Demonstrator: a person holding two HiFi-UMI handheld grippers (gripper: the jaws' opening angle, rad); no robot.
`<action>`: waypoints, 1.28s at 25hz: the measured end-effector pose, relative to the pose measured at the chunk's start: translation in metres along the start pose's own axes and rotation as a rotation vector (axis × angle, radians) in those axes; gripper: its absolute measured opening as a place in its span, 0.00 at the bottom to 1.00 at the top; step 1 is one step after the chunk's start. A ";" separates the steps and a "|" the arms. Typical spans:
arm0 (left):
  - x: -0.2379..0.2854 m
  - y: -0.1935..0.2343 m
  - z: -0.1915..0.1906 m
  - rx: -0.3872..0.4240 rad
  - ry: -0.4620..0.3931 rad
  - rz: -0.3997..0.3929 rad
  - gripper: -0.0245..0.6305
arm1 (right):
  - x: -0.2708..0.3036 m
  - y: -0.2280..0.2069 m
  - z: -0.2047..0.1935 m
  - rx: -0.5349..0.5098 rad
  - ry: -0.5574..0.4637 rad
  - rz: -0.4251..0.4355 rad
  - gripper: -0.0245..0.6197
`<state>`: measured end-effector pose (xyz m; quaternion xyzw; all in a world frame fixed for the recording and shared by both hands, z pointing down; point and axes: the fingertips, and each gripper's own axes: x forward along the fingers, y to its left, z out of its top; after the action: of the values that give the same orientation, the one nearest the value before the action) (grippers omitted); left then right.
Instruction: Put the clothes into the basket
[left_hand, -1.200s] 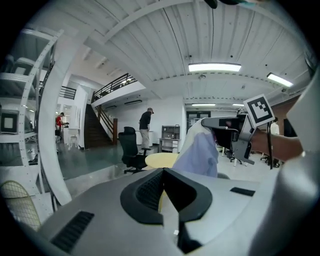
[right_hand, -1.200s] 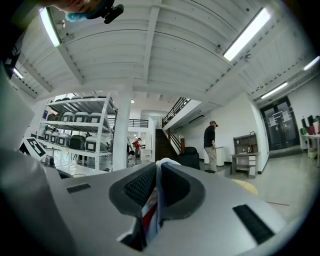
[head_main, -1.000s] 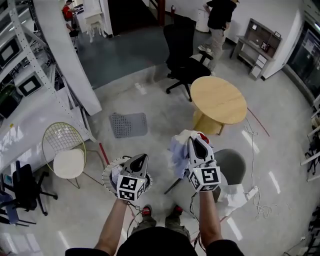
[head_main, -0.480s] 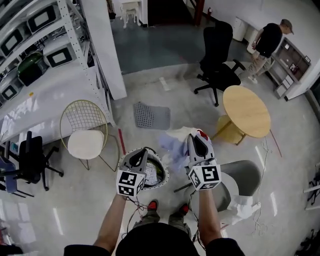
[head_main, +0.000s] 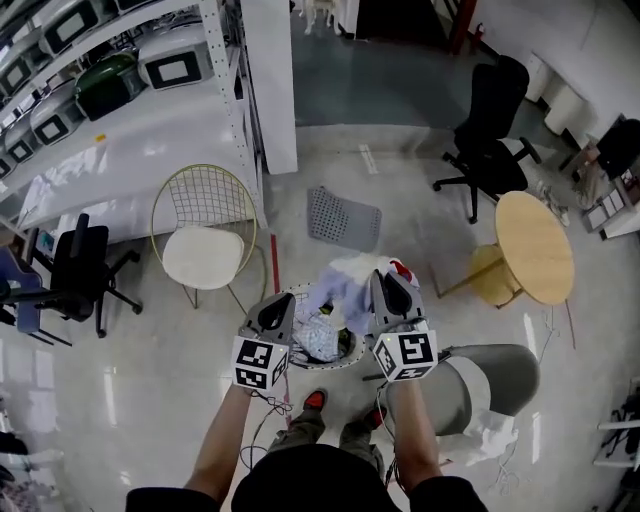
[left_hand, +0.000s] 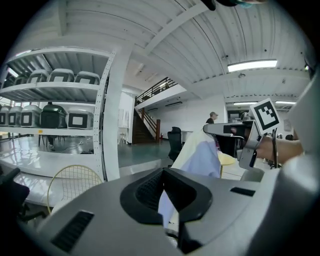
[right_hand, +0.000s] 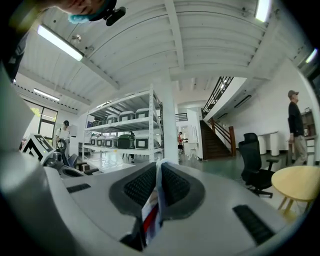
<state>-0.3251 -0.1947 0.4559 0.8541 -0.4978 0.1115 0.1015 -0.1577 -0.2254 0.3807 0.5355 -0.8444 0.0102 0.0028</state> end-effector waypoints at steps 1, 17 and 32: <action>-0.001 0.007 -0.005 -0.005 0.005 0.011 0.05 | 0.006 0.006 -0.007 0.005 0.011 0.012 0.12; 0.001 0.072 -0.097 -0.098 0.126 0.105 0.05 | 0.060 0.070 -0.147 0.087 0.228 0.141 0.12; 0.027 0.069 -0.193 -0.177 0.247 0.100 0.05 | 0.048 0.082 -0.295 0.139 0.451 0.157 0.12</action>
<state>-0.3902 -0.1953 0.6523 0.7957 -0.5314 0.1766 0.2310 -0.2545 -0.2282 0.6757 0.4512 -0.8589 0.1877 0.1534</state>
